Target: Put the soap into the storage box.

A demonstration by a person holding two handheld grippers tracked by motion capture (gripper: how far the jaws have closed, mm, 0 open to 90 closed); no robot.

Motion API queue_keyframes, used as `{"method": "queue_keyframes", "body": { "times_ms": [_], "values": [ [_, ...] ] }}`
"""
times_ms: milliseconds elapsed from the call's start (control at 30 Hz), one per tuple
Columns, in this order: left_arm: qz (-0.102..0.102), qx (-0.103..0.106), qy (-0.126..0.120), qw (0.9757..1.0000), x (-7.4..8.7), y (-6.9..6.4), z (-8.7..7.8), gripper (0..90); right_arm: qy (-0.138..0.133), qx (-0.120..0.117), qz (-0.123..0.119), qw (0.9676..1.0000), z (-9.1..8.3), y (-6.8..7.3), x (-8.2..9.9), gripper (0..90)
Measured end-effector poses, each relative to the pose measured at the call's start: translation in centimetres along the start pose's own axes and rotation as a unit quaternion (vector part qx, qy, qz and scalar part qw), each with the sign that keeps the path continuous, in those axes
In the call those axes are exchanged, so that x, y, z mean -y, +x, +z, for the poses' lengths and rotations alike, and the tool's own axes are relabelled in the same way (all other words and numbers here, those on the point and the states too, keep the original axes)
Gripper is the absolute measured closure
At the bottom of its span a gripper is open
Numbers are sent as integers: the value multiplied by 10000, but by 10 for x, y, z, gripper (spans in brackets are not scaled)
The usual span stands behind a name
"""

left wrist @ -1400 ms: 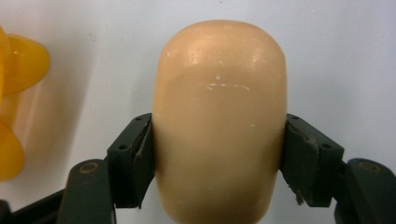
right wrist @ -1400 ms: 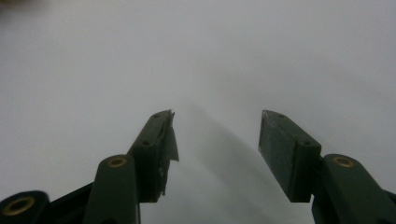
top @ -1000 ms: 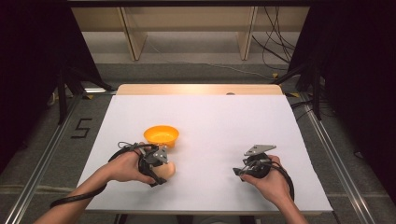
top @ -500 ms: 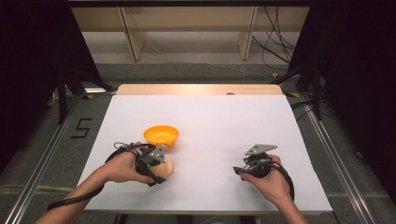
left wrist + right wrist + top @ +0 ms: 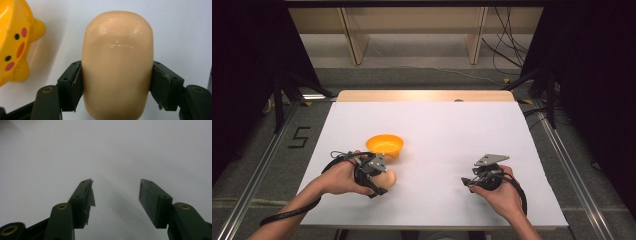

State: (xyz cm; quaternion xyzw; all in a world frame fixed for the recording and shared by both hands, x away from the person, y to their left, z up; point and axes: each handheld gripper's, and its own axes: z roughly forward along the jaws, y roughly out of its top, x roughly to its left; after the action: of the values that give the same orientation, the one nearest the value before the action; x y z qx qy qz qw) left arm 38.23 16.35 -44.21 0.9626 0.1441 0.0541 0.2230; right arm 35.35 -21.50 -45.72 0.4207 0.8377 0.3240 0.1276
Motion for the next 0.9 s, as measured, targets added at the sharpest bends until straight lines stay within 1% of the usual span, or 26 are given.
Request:
{"method": "queue_keyframes", "body": {
  "times_ms": [33, 67, 133, 167, 200, 233, 267, 300, 333, 400, 433, 467, 533, 567, 600, 667, 733, 800, 900],
  "values": [
    [-13, 17, 27, 10000, 0, 1, -1, 324, -1, 0, 1, 10000, 0, 0, 0, 450],
    [-45, 12, 24, 10000, 1, 1, -1, 324, -39, 25, -56, 10000, 0, -1, 0, 450],
    [5, -25, 26, 10000, 1, 2, -2, 324, -35, 22, -58, 10000, 1, -1, 0, 450],
    [2, -16, 32, 10000, 1, 2, -2, 324, 10, -7, 8, 10000, 0, 0, 0, 450],
    [-26, -16, 24, 10000, 1, 2, -3, 324, 7, -3, 2, 10000, 0, 0, 0, 450],
    [13, -24, 27, 10000, 1, 3, -4, 324, 8, -6, 3, 10000, 0, 0, 0, 450],
    [3, -42, 3, 10000, 1, 3, -4, 324, -70, 5, -12, 10000, 1, 0, 0, 450],
    [9, -45, 5, 10000, 1, 3, -4, 324, -104, 27, -79, 9999, 2, -1, 0, 450],
    [-28, -39, -4, 10000, 1, 3, -4, 324, -41, 19, -87, 10000, 1, -1, 0, 450],
    [-57, -33, -1, 10000, 1, 3, -4, 323, -49, 20, -87, 9999, 1, -1, 0, 450],
    [-33, -25, 36, 10000, 2, 3, -4, 324, -97, 29, -77, 9999, 1, -1, 0, 450],
    [-53, -20, 30, 10000, 2, 3, -4, 323, -118, 33, -87, 9999, 2, -1, 0, 449],
    [-72, -48, 24, 10000, 3, 4, -5, 324, -123, 36, -88, 9999, 1, -1, 0, 449],
    [-17, -63, 21, 10000, 3, 4, -5, 323, -125, 38, -87, 9999, 1, -1, 0, 449],
    [-77, -58, 0, 10000, 3, 4, -5, 324, -118, 65, -94, 9999, 2, -1, 1, 449],
    [-41, -75, 1, 10000, 3, 6, -7, 324, -109, 4, -37, 9999, 1, -1, 0, 450],
    [-75, -85, -9, 9999, 4, 6, -8, 324, -184, 68, -181, 9996, 2, -3, 0, 450],
    [-110, -85, -5, 9999, 5, 6, -9, 324, -176, 77, -189, 9996, 2, -3, 0, 450],
    [-98, -109, -18, 9999, 6, 8, -11, 324, -160, 73, -197, 9997, 2, -3, 0, 450]
  ]
}}
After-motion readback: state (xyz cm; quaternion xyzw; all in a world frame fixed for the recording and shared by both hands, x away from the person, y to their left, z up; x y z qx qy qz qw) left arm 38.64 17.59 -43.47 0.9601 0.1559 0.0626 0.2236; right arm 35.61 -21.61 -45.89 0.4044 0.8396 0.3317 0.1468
